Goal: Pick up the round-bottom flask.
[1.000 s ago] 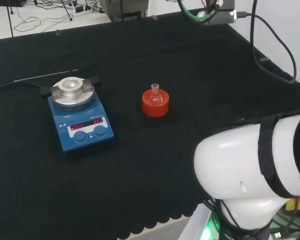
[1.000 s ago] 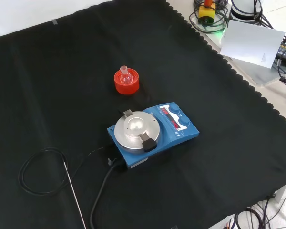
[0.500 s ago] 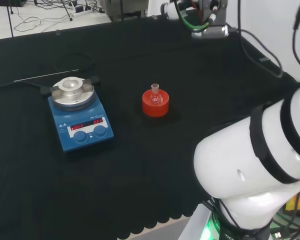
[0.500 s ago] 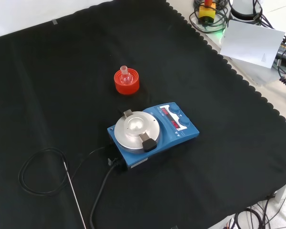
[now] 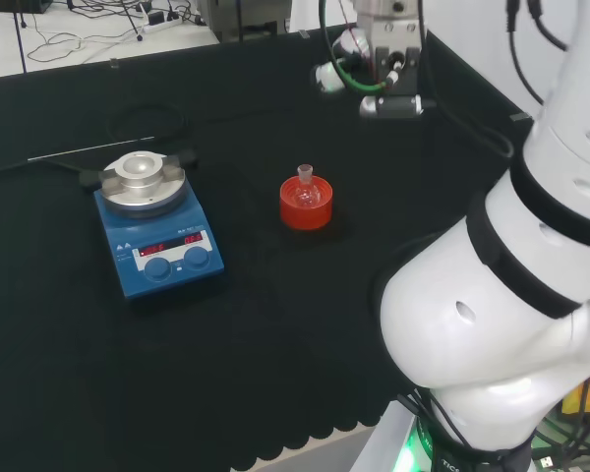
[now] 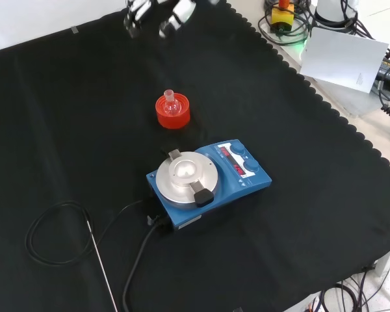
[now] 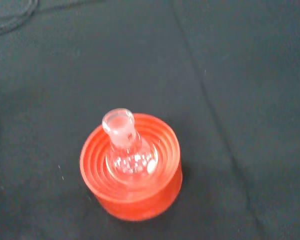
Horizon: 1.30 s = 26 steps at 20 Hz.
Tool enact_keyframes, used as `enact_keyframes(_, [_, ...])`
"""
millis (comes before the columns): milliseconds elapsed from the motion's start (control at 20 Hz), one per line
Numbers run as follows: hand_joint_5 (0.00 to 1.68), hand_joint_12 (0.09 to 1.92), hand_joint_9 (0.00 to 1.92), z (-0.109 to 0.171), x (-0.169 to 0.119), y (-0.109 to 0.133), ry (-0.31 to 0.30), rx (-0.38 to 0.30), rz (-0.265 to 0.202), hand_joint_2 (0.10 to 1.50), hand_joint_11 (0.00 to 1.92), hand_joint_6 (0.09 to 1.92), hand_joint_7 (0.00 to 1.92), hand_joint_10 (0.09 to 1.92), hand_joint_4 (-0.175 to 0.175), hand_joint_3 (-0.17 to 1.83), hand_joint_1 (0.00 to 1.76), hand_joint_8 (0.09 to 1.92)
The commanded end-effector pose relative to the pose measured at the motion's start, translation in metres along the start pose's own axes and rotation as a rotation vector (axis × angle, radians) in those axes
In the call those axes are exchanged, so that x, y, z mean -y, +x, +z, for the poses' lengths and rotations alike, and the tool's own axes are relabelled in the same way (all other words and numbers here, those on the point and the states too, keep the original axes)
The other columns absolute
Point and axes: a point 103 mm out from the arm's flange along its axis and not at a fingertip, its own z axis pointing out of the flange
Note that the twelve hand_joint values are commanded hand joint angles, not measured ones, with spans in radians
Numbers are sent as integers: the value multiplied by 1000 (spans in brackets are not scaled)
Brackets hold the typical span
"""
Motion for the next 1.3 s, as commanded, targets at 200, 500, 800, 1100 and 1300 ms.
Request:
enact_keyframes(200, [425,1396,331,45,-41,-4,13,-126,9,1126,121,273,161,707,-27,211,472,646])
enact_keyframes(500, [413,1393,351,69,-46,-5,38,-136,-1,1030,145,246,169,708,-26,193,620,655])
enact_keyframes(800, [477,1386,388,84,-44,-1,63,-130,-7,798,177,121,181,698,-24,462,779,674])
enact_keyframes(1100, [526,1381,411,97,-37,4,78,-141,-31,722,196,120,202,702,-24,549,828,686])
enact_keyframes(1300, [535,1377,436,103,-31,5,77,-145,-49,685,212,122,215,698,-24,580,843,687])
